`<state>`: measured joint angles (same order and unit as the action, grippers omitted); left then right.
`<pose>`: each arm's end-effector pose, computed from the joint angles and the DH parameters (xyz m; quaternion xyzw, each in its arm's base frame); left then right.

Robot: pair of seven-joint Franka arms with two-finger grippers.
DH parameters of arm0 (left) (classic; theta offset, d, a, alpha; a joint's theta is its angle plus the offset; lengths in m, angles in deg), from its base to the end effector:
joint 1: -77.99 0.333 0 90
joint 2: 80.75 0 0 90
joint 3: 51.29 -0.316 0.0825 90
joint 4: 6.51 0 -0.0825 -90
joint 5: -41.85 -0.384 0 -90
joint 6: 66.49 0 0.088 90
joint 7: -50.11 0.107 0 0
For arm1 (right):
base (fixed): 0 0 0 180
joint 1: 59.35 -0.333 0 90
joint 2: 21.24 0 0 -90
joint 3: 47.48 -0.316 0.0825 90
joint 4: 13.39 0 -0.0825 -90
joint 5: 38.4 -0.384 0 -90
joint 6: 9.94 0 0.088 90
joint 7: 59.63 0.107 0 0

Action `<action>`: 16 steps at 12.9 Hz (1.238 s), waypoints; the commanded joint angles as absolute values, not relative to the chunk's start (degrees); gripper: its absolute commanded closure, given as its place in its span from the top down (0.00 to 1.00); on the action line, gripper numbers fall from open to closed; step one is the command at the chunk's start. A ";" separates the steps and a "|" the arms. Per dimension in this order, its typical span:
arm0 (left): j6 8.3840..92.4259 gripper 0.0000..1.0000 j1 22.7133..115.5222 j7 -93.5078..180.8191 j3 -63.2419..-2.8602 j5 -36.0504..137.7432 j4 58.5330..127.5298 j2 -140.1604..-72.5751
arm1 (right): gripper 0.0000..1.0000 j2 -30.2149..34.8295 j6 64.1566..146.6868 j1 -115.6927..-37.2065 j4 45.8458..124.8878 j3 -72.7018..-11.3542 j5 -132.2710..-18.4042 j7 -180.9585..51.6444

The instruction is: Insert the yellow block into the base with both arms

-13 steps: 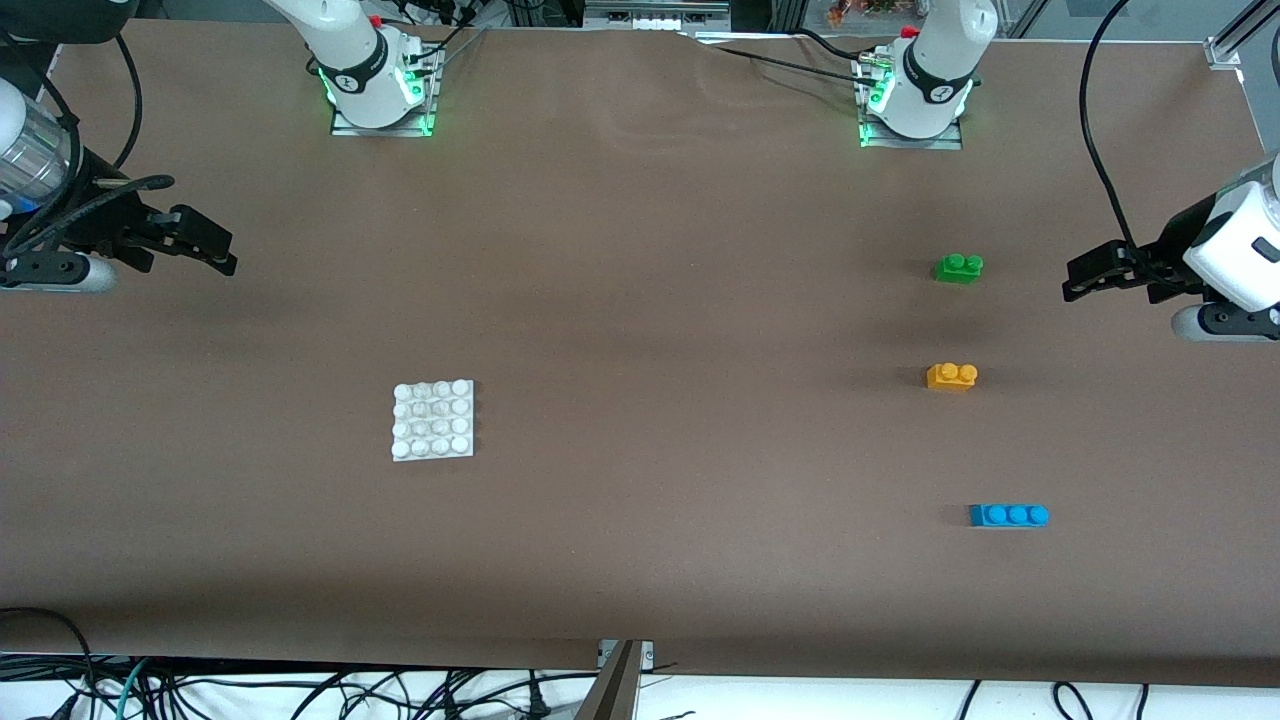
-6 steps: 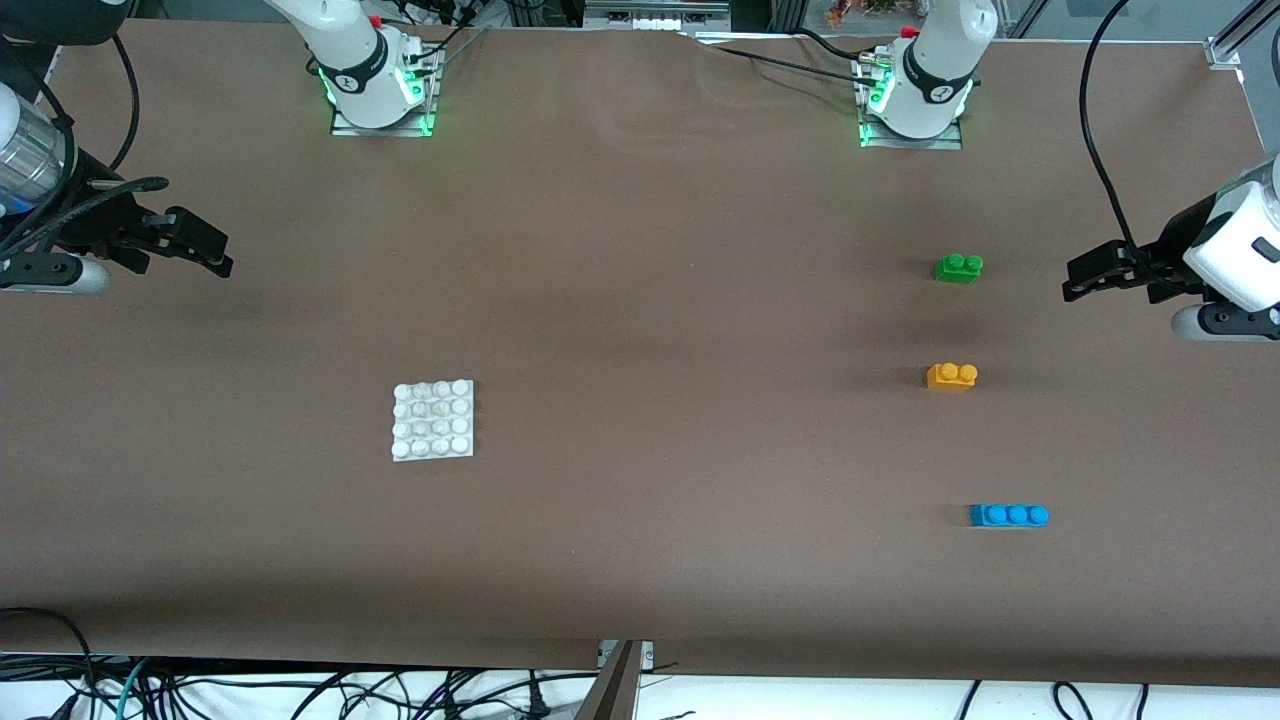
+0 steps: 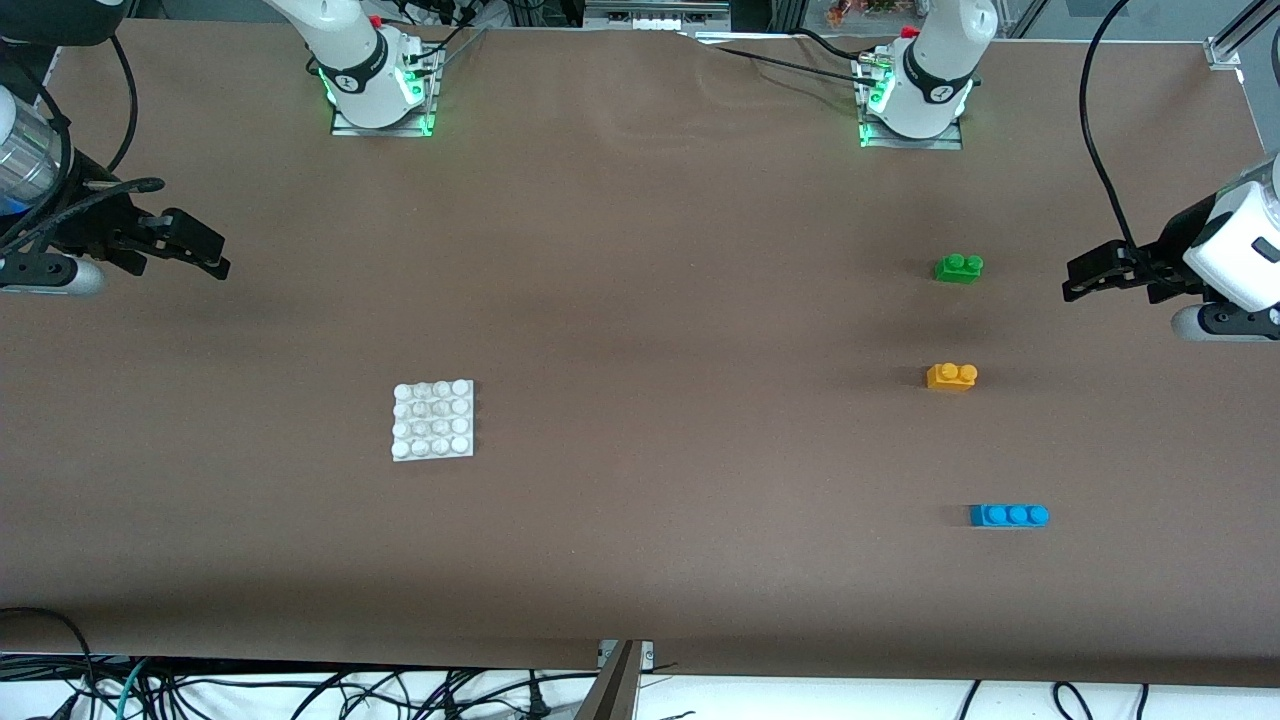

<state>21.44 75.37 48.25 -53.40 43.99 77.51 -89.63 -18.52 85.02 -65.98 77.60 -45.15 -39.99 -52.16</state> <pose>0.5963 -0.0111 0.5813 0.9989 0.0118 -0.0436 0.0149 0.5744 0.0465 0.5972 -0.9994 0.0287 -0.0096 0.0139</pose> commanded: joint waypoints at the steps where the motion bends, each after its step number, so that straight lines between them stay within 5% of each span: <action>1: 21.05 1.00 75.18 49.40 -53.49 43.52 75.67 -90.50 | 0.99 -18.17 85.34 -65.33 77.22 -45.46 -40.08 -51.71; 7: 21.05 1.00 75.18 49.40 -53.49 43.52 75.67 -90.50 | 0.99 -17.64 85.43 -65.41 76.70 -45.45 -39.72 -52.59; 12: 21.04 1.00 75.18 49.40 -53.49 43.52 75.67 -90.50 | 0.99 -9.57 86.82 -65.94 77.05 -45.81 -40.34 -59.71; 16: 21.13 1.00 75.18 49.40 -53.49 43.52 75.67 -90.50 | 0.99 -1.40 98.66 -68.84 79.41 -45.98 -40.60 -54.82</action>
<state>21.44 75.37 48.25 -53.39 43.99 77.39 -89.66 -4.62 94.21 -67.40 78.67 -45.96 -40.04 -57.68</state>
